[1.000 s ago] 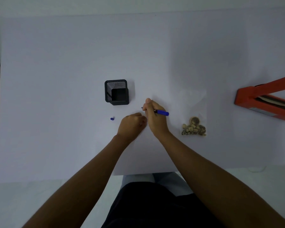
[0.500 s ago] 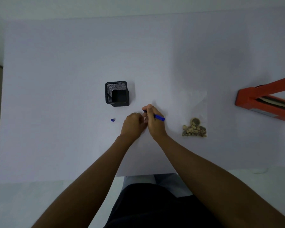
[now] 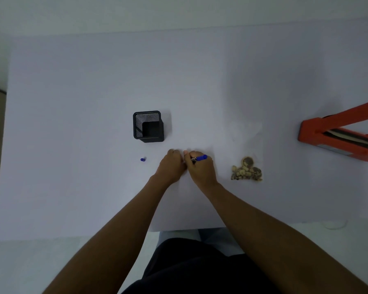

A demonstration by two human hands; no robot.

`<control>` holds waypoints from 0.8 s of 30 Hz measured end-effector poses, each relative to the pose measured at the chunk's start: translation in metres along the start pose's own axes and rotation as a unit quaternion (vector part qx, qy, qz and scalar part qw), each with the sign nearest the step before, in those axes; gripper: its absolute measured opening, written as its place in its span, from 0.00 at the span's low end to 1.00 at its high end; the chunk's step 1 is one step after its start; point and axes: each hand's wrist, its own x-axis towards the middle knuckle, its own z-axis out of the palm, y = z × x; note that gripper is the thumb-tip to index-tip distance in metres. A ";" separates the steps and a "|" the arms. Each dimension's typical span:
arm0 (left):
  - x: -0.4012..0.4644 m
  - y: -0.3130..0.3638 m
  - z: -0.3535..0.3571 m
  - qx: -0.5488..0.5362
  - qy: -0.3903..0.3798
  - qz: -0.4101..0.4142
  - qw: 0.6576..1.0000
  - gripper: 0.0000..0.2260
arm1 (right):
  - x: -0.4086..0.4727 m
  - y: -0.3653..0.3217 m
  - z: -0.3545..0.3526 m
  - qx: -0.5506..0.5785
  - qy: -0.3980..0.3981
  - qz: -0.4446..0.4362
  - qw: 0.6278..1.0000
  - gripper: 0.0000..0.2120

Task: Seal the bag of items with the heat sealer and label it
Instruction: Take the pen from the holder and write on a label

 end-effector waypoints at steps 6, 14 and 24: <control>-0.002 0.000 0.000 -0.005 0.011 -0.005 1.000 0.07 | -0.001 0.002 0.000 -0.009 -0.010 -0.003 1.000 0.16; -0.004 0.005 -0.002 0.001 0.020 -0.012 1.000 0.07 | 0.002 0.002 0.000 -0.030 -0.021 -0.014 0.999 0.18; -0.004 0.006 -0.002 0.020 0.015 -0.010 1.000 0.09 | 0.001 0.001 -0.001 -0.043 -0.024 -0.019 0.999 0.16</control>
